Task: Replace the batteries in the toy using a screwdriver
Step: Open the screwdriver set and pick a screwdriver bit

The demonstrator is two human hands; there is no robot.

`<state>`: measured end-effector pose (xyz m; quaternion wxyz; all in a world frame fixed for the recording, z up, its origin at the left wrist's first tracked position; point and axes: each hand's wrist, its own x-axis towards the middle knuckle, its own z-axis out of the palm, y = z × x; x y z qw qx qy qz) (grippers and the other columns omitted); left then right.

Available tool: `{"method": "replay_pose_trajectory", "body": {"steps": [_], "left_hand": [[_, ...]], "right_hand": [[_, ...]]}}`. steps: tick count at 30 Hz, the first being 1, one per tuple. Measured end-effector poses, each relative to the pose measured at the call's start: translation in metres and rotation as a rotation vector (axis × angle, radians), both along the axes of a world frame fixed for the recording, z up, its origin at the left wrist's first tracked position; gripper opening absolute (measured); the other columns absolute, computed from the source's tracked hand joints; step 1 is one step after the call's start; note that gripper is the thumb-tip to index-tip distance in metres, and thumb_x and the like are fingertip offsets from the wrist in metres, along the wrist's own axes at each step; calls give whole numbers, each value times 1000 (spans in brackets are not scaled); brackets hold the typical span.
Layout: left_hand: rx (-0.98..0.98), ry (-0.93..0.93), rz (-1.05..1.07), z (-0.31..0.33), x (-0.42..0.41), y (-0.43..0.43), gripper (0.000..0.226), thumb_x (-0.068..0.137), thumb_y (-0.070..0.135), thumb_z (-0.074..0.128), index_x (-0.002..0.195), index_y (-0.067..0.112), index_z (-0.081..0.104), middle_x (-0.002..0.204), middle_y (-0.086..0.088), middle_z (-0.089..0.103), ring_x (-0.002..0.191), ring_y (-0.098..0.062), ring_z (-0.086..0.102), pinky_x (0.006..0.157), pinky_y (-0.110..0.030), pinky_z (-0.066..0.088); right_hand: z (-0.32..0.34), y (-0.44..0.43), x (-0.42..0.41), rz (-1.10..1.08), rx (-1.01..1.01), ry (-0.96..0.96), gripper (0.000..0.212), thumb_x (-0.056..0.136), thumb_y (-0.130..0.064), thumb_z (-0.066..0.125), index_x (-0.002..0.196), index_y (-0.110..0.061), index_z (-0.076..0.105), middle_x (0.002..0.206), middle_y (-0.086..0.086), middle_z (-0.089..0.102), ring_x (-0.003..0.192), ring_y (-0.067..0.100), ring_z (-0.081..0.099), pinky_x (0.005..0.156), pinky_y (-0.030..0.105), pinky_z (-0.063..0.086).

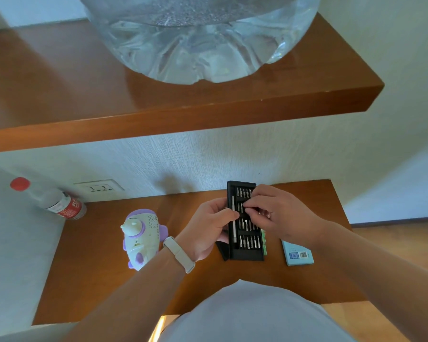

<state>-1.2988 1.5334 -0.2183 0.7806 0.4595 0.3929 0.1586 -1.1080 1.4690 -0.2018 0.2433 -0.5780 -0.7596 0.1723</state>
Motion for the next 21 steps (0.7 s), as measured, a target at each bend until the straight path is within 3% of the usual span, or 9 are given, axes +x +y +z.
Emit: {"method": "replay_pose_trajectory", "body": {"steps": [3,6,10,13,15,18,21], "left_hand": [[3,6,-4,-1,-2,0,25,98,3,53,119,6,67,106,-18,74,96,-34,73,73,-44,62],[1,9,-9,-2,-5,-1,26,98,4,53,120,6,67,107,-18,74,96,-33,73,73,-43,62],[4,2,-17,-3,-6,-1,26,99,4,53,121,6,66,108,-19,74,99,-34,72,75,-45,62],[7,1,-18,-2,-6,-1,26,99,4,53,121,5,66,110,-21,73,100,-35,72,78,-47,61],[1,-2,-15,-2,-5,-1,26,98,4,53,121,4,66,110,-21,73,100,-35,72,77,-47,61],[-5,-19,-19,-2,-5,0,26,98,4,53,121,5,66,109,-19,73,99,-34,72,75,-44,61],[0,-30,-18,-1,-4,2,27,99,5,52,120,8,67,111,-16,74,101,-32,72,75,-42,61]], "right_hand": [[-3,4,2,-45,-128,37,24,95,-32,62,112,-17,73,103,-10,58,88,7,57,69,5,41],[-1,7,1,-57,-188,43,22,96,-33,62,110,-20,73,98,-16,54,86,1,53,72,4,39],[0,5,-2,-7,-135,3,19,99,-27,57,107,-17,71,97,-9,55,86,8,54,70,8,39],[1,4,-5,21,-73,-47,18,101,-22,55,104,-12,69,96,-1,59,83,14,56,70,19,44],[0,4,-8,-2,-58,-41,16,101,-21,55,102,-11,67,95,0,59,81,14,56,69,17,41],[-2,4,-13,-109,-68,71,12,101,-22,54,96,-15,63,89,-9,54,76,5,51,66,11,36],[-5,3,-15,-344,-174,342,13,100,-27,53,88,-22,58,76,-15,55,69,-3,53,62,10,41]]}}
